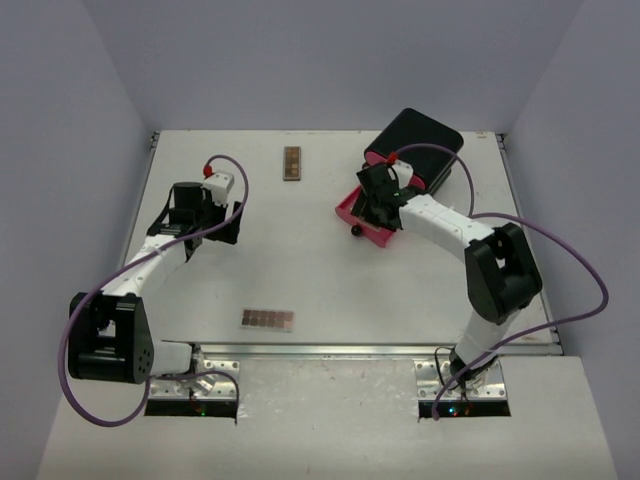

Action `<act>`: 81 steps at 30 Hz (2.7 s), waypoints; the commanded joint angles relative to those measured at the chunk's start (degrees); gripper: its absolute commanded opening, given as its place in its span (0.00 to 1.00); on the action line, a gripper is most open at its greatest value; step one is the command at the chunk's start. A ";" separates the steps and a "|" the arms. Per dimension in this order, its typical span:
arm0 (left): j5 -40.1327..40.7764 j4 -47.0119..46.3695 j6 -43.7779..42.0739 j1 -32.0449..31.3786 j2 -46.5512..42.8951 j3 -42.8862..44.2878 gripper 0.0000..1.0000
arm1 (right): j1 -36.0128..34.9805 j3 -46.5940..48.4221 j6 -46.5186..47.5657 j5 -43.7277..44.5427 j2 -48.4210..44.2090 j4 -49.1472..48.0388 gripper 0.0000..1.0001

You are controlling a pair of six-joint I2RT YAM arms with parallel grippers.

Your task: Organize the makeup

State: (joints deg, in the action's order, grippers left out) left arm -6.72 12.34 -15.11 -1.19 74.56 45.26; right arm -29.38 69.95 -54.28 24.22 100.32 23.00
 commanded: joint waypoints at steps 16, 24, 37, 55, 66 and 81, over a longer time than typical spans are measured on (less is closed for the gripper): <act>-1.32 -2.55 -0.04 0.40 -0.12 -0.19 0.85 | 4.96 5.05 -9.23 3.52 10.37 1.42 0.69; -1.56 -2.30 -0.09 0.40 -0.12 0.00 0.85 | 5.93 5.08 -11.97 3.29 10.61 1.45 0.87; -5.53 0.69 -4.46 0.40 0.23 2.00 0.84 | 5.65 8.56 -1.28 -4.75 9.36 -2.81 0.89; -7.08 20.49 -8.34 0.40 -6.79 17.75 0.84 | 4.45 7.81 10.33 -35.13 -6.00 -7.20 0.88; -7.80 29.32 -5.21 -0.47 -0.01 33.89 0.84 | 12.89 27.39 18.06 -30.21 -10.91 9.29 0.91; -6.53 21.61 6.38 -7.04 58.43 91.21 0.87 | 17.24 41.56 29.68 -1.23 4.81 -0.28 0.90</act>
State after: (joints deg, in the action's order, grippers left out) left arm -14.71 44.26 -15.52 -5.72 132.07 132.44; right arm -12.77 106.09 -30.08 12.74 102.13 27.07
